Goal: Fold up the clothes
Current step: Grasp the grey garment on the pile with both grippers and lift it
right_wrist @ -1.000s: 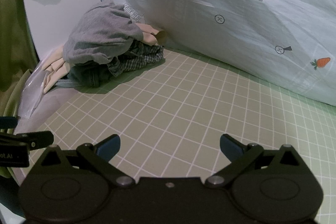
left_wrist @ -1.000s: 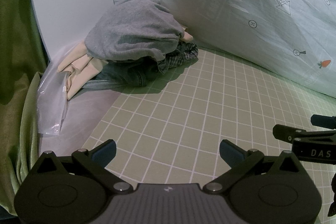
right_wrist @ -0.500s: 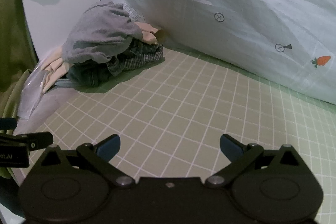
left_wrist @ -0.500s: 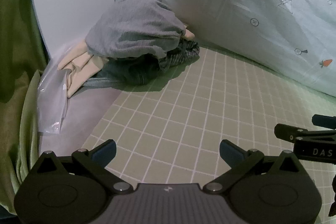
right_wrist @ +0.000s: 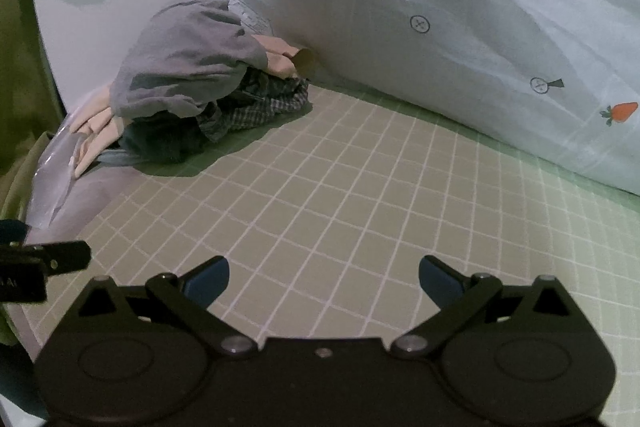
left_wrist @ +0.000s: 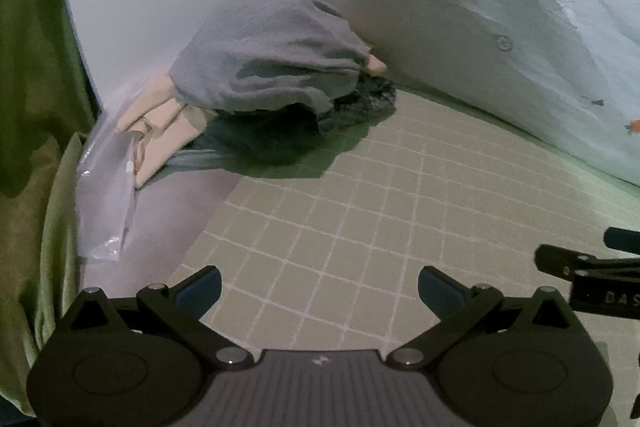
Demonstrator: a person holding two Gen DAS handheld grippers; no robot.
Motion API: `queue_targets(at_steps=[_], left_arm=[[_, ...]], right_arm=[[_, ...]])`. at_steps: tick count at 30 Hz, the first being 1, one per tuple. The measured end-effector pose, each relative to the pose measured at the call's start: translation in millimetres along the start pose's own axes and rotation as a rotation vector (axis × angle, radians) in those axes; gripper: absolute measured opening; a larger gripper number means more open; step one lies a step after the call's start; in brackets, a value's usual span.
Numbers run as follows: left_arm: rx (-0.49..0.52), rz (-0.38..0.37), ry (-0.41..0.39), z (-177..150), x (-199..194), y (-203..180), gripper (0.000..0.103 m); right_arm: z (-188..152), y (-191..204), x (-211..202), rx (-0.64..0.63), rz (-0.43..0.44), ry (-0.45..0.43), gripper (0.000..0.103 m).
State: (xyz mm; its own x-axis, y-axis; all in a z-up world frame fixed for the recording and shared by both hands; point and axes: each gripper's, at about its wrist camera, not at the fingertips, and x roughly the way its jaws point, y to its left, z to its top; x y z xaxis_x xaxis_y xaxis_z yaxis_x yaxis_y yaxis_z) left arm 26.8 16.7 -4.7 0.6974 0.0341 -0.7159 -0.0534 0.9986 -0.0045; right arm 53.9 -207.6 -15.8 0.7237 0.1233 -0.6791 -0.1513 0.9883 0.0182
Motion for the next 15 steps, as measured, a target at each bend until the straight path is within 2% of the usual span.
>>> queue_targets(at_steps=[7, 11, 15], left_arm=[[-0.063, 0.031, -0.001, 42, 26, 38, 0.103], [-0.127, 0.042, -0.02, 85, 49, 69, 0.103], [-0.192, 0.049, -0.063, 136, 77, 100, 0.103]], right_arm=[[37, 2, 33, -0.012, 0.018, -0.003, 0.102], [83, 9, 62, -0.035, 0.044, -0.045, 0.102], [144, 25, 97, -0.068, 0.079, -0.112, 0.101]])
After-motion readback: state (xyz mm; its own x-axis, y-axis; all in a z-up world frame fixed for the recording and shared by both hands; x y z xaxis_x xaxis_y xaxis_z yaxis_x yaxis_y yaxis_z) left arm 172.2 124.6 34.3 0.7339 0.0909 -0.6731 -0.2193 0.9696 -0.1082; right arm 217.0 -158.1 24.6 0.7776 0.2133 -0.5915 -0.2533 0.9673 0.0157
